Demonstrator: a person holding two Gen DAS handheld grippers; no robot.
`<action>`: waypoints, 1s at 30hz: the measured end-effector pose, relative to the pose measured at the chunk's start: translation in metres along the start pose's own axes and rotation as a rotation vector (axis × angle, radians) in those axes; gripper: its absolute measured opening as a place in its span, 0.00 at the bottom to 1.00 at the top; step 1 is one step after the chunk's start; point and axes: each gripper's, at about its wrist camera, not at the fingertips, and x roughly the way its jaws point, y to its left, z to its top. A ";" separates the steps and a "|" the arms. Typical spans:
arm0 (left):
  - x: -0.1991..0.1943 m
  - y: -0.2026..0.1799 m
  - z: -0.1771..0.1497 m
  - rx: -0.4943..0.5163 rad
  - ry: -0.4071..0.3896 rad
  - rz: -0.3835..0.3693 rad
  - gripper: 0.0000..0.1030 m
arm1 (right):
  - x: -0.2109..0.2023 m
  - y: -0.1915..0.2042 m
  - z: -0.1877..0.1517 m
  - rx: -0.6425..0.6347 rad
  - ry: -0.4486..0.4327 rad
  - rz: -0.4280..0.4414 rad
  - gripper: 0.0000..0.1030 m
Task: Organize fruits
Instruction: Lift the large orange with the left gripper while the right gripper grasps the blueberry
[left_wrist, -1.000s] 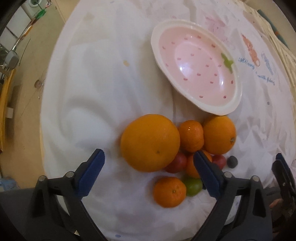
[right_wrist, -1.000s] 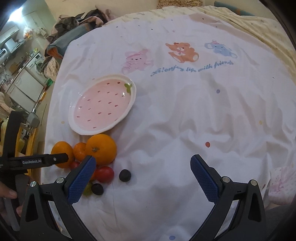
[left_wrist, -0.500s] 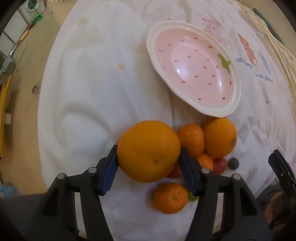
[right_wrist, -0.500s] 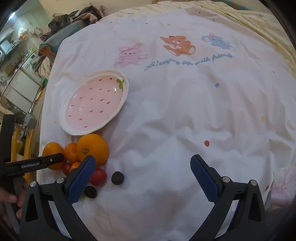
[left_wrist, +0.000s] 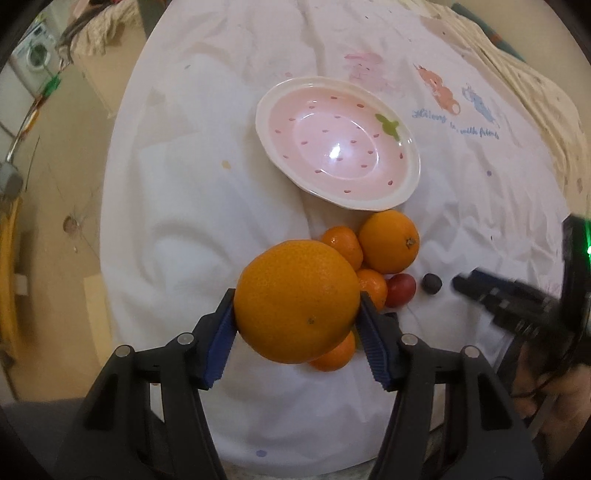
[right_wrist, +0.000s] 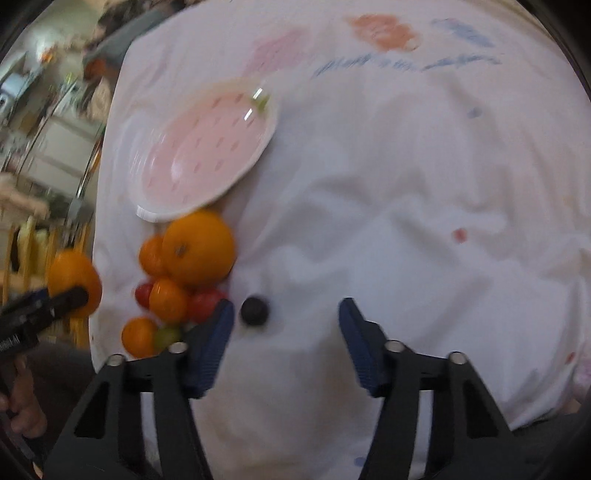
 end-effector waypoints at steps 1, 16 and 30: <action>0.003 -0.001 -0.001 -0.010 0.002 -0.001 0.56 | 0.004 0.004 0.000 -0.011 0.011 0.008 0.51; -0.003 0.002 -0.001 -0.013 -0.054 -0.055 0.56 | 0.035 0.040 -0.003 -0.178 0.014 -0.130 0.22; -0.016 -0.002 0.003 0.001 -0.109 -0.087 0.56 | -0.026 0.022 0.002 -0.071 -0.183 -0.013 0.22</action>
